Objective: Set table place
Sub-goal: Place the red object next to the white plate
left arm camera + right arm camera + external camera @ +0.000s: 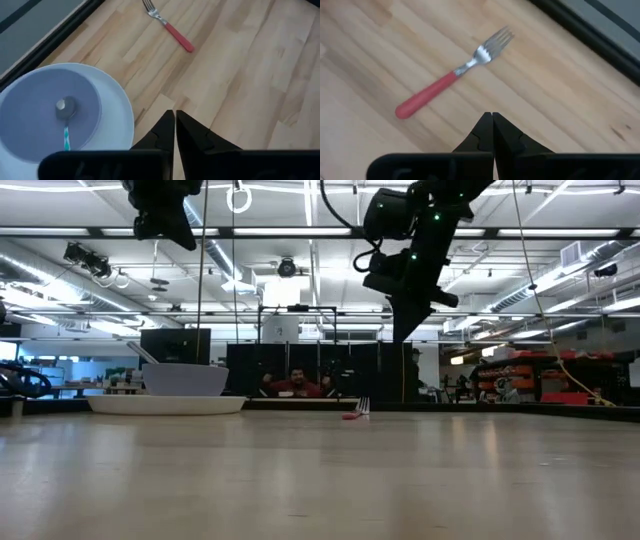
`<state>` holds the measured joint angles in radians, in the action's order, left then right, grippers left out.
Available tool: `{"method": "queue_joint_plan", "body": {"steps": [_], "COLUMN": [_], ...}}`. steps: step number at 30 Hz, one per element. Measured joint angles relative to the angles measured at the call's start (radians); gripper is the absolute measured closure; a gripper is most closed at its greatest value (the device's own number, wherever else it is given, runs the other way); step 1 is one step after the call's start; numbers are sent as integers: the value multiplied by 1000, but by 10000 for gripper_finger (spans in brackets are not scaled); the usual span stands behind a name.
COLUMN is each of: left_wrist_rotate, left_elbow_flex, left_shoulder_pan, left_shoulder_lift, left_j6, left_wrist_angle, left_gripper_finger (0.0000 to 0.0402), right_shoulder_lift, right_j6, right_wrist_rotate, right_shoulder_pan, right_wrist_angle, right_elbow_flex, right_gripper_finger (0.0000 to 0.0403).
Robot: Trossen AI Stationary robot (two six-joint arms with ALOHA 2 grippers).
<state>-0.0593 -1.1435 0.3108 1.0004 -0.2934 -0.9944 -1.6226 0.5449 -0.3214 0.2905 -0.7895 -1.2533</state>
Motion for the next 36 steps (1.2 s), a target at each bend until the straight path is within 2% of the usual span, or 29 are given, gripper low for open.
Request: {"method": "queue_joint_plan", "body": {"steps": [7,18,27,36], "left_wrist_rotate": [0,-1,-1,-1], "left_elbow_flex": [0,0,0,-1], "left_shoulder_pan": [-30,-54,-53,-53], "left_shoulder_lift": [67,101,100,100], "left_j6": [1,1,2,1], "left_wrist_angle": [8,14,15,18], "left_gripper_finger": [393,372,393,376], "right_shoulder_lift": [-65,-221,-335,-343], "right_j6": [-23,-151,-217,-278], "right_wrist_rotate": [21,215,226,232], "right_shoulder_pan": [-5,4,80,111], "right_wrist_angle": [12,153,258,304], "right_elbow_flex": [0,0,0,-1], "right_gripper_finger": [402,402,402,402]}}
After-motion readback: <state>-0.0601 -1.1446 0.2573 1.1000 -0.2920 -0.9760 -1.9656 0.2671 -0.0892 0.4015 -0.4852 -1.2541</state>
